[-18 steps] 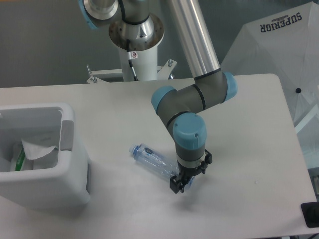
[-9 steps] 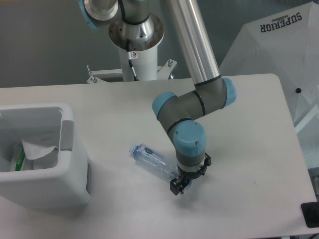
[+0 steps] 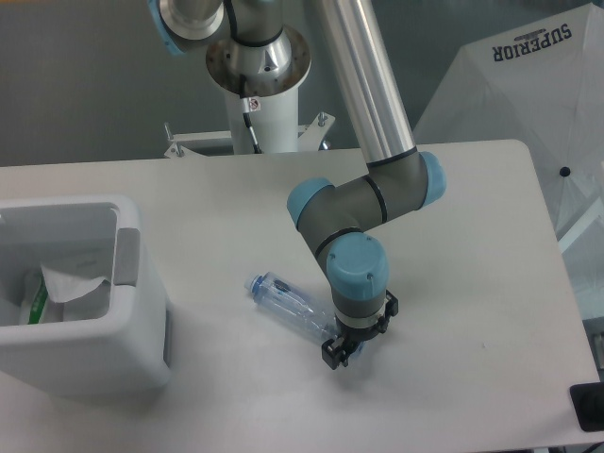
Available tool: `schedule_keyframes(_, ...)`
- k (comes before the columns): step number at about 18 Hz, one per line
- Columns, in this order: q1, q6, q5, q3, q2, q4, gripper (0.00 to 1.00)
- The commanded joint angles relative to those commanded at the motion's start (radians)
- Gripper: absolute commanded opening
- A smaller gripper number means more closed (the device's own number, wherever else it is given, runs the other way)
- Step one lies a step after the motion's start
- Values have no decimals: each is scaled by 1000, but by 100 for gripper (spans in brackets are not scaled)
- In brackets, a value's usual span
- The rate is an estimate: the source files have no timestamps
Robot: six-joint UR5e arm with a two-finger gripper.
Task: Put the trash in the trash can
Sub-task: 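Lower the gripper and close it around the bottle's base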
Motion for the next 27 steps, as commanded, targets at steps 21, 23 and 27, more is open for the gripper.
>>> schedule_keyframes(21,-28,3,-17,-17,34,-2,64)
schedule_keyframes(23,-29,3,-15,-14,58,-2,64)
schedule_keyframes(27,-29,21,-11,1,86,6,64)
